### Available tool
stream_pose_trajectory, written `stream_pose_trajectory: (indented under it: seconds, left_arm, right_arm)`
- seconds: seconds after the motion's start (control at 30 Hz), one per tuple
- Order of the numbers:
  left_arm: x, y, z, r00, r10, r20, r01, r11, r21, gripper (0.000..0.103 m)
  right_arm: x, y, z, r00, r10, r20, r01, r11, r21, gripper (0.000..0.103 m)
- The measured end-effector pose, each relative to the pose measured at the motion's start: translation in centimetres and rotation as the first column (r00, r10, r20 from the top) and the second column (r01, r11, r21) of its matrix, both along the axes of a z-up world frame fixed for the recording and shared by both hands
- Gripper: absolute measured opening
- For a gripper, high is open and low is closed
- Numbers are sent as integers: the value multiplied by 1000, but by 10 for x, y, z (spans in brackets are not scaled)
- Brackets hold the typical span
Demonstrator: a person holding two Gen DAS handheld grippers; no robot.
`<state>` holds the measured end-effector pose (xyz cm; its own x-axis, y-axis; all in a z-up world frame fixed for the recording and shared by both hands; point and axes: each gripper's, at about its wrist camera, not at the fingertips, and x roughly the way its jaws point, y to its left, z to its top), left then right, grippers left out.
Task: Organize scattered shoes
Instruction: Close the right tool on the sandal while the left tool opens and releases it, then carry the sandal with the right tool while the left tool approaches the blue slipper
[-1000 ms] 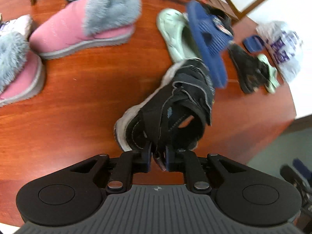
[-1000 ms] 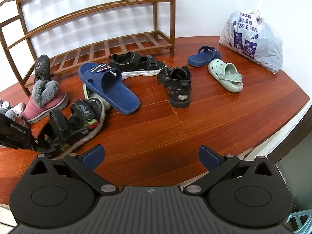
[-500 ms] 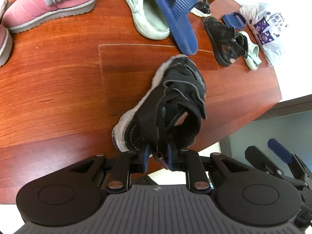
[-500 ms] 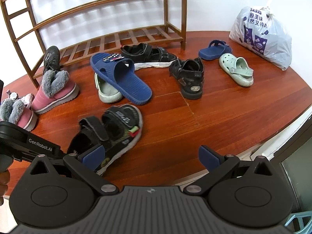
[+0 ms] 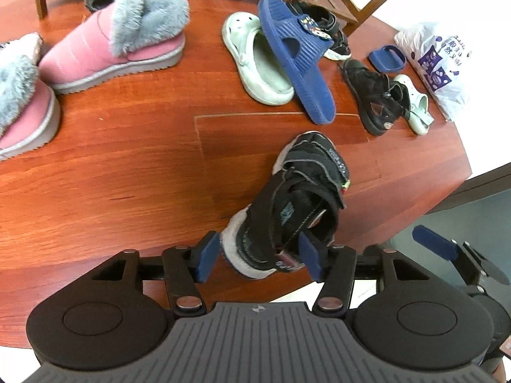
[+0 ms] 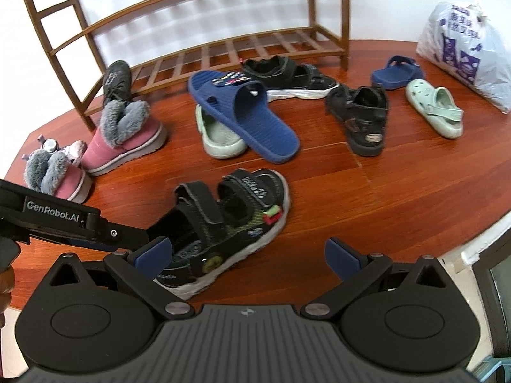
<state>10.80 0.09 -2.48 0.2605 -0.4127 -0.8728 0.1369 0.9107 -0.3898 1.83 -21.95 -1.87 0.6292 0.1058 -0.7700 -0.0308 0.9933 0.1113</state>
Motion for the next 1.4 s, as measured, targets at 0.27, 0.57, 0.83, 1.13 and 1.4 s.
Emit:
stream_pose_trajectory:
  seconds: [0.27,0.57,0.83,1.13,1.4]
  left_arm:
    - [-7,22,3,999,46,16,-46,998,47,67]
    - [-18,45,3,994,105,12,-106,991,88,71]
    - [-26,57,3,988,148,35,-151,981,122,71]
    - [-17,43,-1,984,176,35,-179,977,119,71]
    - [6,2,-1,983,178,45,-182,977,113,71]
  right_arm:
    - [16,17,-15,999,28,-38,-27,999,25,98]
    - [33,23,-33,998,11,-56,-12,1000,-18,76]
    - [39,-1,-29,999,0,-51,-2,999,-41,21]
    - [45,-28,-24,999,-12,-44,9,998,-67,11]
    - [50,-76,-20,999,-25,-48,20,995,-101,10]
